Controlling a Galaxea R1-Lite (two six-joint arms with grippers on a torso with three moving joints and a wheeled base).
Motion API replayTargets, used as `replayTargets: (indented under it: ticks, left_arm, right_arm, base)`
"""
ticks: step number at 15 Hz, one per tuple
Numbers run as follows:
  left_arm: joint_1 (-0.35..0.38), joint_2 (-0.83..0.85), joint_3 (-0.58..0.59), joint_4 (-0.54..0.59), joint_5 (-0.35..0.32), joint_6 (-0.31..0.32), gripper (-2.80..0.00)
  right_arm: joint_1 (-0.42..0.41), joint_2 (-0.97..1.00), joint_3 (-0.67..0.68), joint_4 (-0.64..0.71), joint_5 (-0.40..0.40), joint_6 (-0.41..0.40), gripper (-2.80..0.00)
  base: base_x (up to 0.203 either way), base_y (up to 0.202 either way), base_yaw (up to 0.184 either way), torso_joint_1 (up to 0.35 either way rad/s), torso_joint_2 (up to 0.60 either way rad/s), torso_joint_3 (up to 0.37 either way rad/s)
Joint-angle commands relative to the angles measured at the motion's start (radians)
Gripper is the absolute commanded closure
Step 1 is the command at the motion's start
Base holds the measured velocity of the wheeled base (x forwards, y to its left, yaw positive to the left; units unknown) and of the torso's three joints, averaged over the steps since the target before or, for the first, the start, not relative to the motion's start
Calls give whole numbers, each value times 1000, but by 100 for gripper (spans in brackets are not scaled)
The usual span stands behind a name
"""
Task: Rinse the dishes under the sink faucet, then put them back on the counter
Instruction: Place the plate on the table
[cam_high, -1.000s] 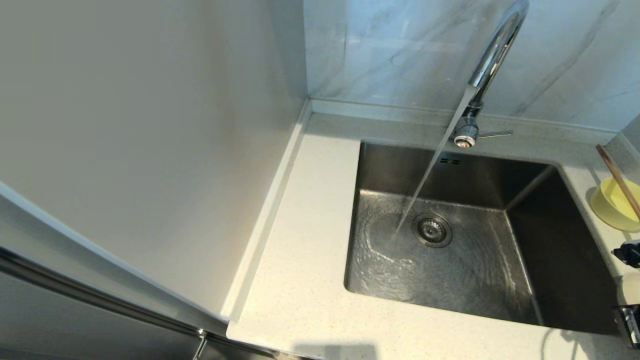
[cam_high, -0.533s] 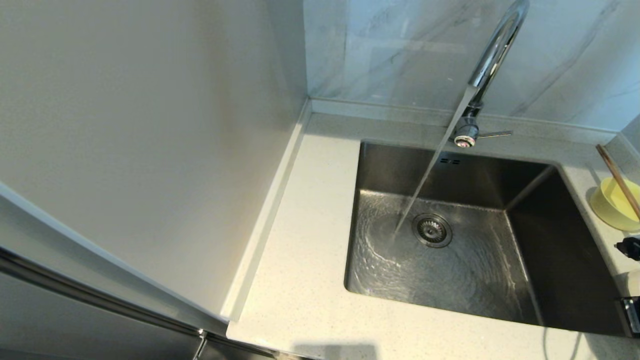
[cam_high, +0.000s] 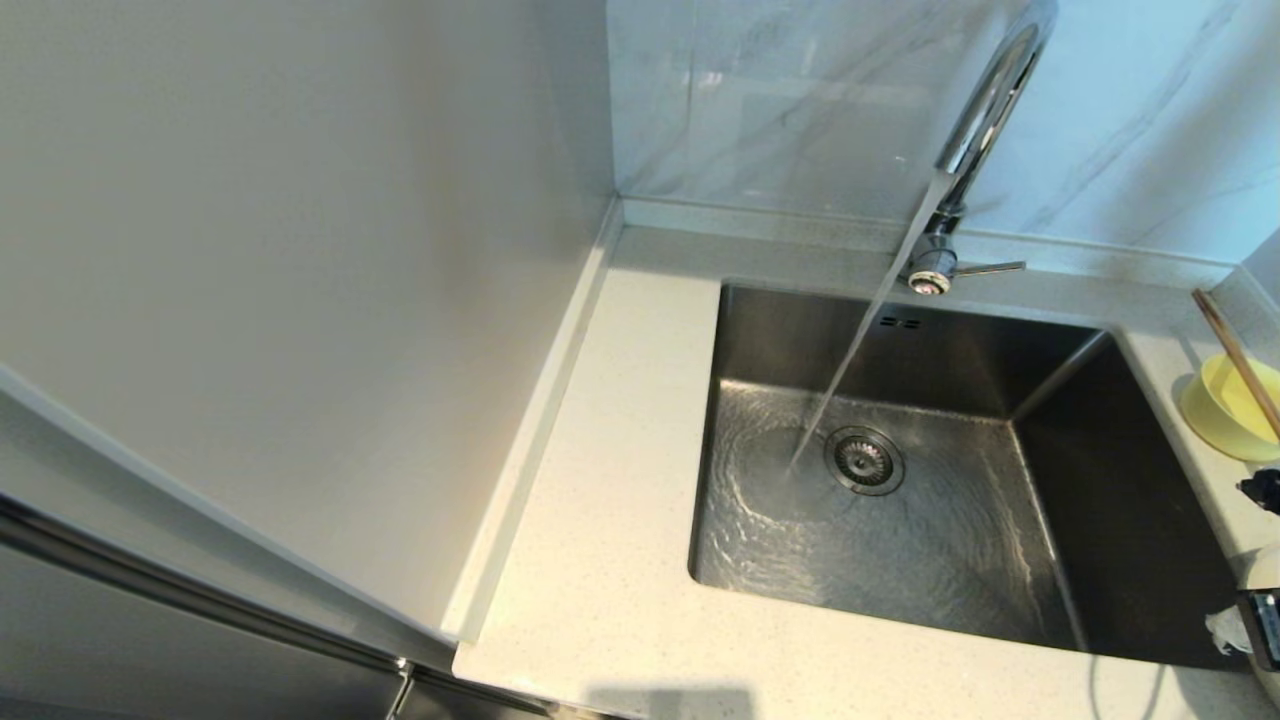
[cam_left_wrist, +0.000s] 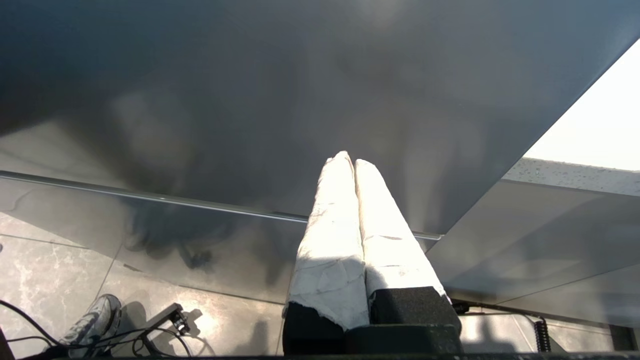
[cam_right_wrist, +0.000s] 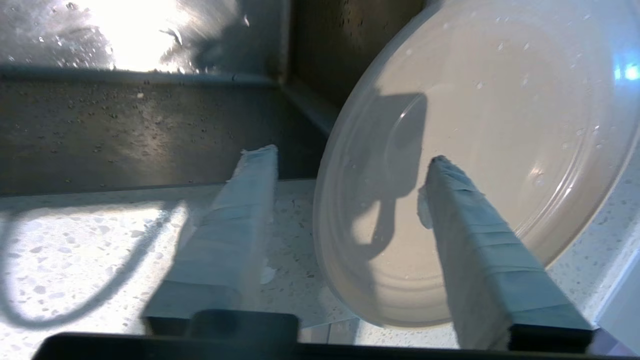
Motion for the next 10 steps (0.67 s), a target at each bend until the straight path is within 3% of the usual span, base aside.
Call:
replayTargets:
  ticks: [1, 3, 5, 6, 8, 10]
  left_arm:
    - [0, 0, 0, 0, -1, 1, 0]
    - [0, 0, 0, 0, 0, 1, 0]
    - [0, 0, 0, 0, 0, 0, 0]
    - [0, 0, 0, 0, 0, 0, 0]
    - [0, 0, 0, 0, 0, 0, 0]
    - [0, 0, 0, 0, 0, 0, 0]
  right_arm:
    - [1, -40, -6, 1, -1, -2, -280]
    - [2, -120, -23, 2, 23, -28, -280]
    - [2, -166, -73, 2, 130, -61, -280]
    - [2, -162, -103, 4, 147, -66, -280]
    - [2, -133, -214, 28, 212, -79, -280]
    - [2, -78, -387, 135, 272, -82, -280]
  base:
    - [0, 0, 0, 0, 0, 0]
    - [0, 0, 0, 0, 0, 0]
    - [0, 0, 0, 0, 0, 0]
    - [0, 0, 0, 0, 0, 0]
    - [0, 0, 0, 0, 0, 0]
    - [0, 0, 0, 0, 0, 0]
